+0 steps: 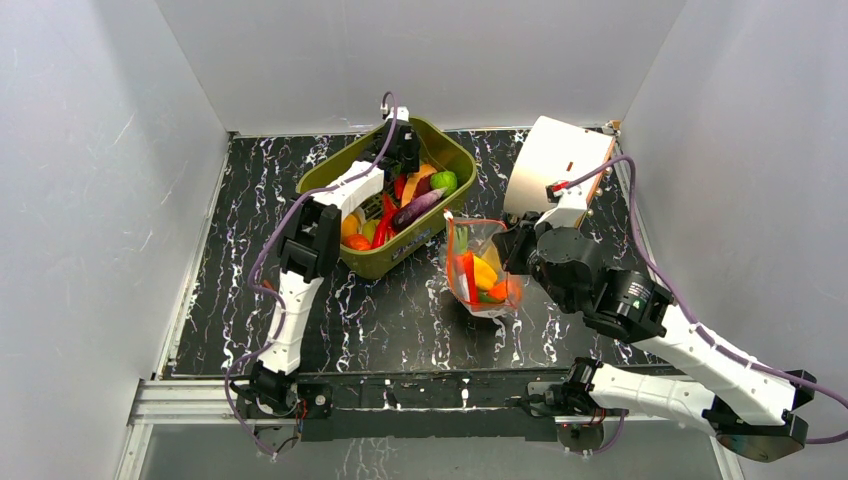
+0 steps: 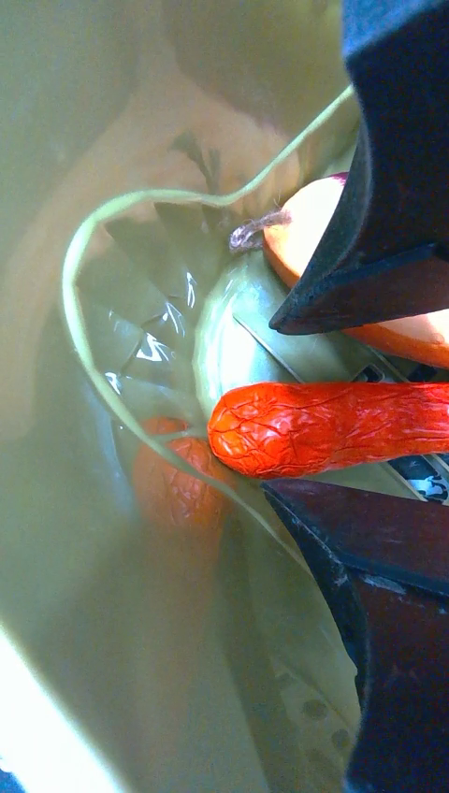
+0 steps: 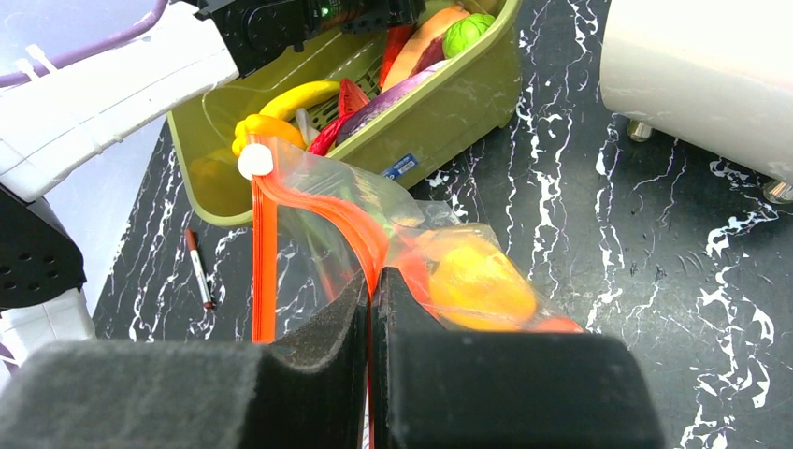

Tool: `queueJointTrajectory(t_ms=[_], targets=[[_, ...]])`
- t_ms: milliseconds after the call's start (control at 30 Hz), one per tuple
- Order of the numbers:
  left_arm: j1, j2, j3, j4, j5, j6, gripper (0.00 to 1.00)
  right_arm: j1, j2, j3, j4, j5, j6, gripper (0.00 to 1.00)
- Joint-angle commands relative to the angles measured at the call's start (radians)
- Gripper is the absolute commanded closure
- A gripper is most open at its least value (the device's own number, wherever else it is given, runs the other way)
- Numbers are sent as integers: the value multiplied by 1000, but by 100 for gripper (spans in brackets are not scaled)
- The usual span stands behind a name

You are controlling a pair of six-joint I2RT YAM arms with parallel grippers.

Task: Place the food in the zip-top bag and seal the zipper
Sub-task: Pick up the fake vegetable from the bin.

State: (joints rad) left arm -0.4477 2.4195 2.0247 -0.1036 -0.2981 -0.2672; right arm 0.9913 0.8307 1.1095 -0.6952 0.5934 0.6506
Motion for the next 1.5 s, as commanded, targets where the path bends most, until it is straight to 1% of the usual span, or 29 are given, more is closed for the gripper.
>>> queueJointTrajectory(t_ms=[0,200,300,433,633,833,1033,1233,1367,1467], targets=[[10,24,23,14,-8,-10,44,3,-27,0,86,1,27,100],[9,-14,-56,72,3,-11,59,3,-32,10,69,6,14,100],[9,-30,-74,82,11,-13,61,3,-47,-2,70,9,20,100],[9,-60,-84,64,19,-9,67,3,-60,-15,76,16,37,100],[8,-146,-172,90,48,-23,74,3,-59,-11,52,23,42,100],[7,-212,-226,101,52,-32,76,3,-93,-37,52,17,61,100],[7,-251,-230,108,48,-18,76,3,-101,-76,54,-11,81,100],[7,-276,-241,121,8,5,77,3,-79,-65,41,-21,93,100],[7,-298,-265,142,11,-3,79,3,-57,-38,40,-18,89,100],[7,-323,-269,134,21,-6,78,3,-36,-16,35,-16,77,100]])
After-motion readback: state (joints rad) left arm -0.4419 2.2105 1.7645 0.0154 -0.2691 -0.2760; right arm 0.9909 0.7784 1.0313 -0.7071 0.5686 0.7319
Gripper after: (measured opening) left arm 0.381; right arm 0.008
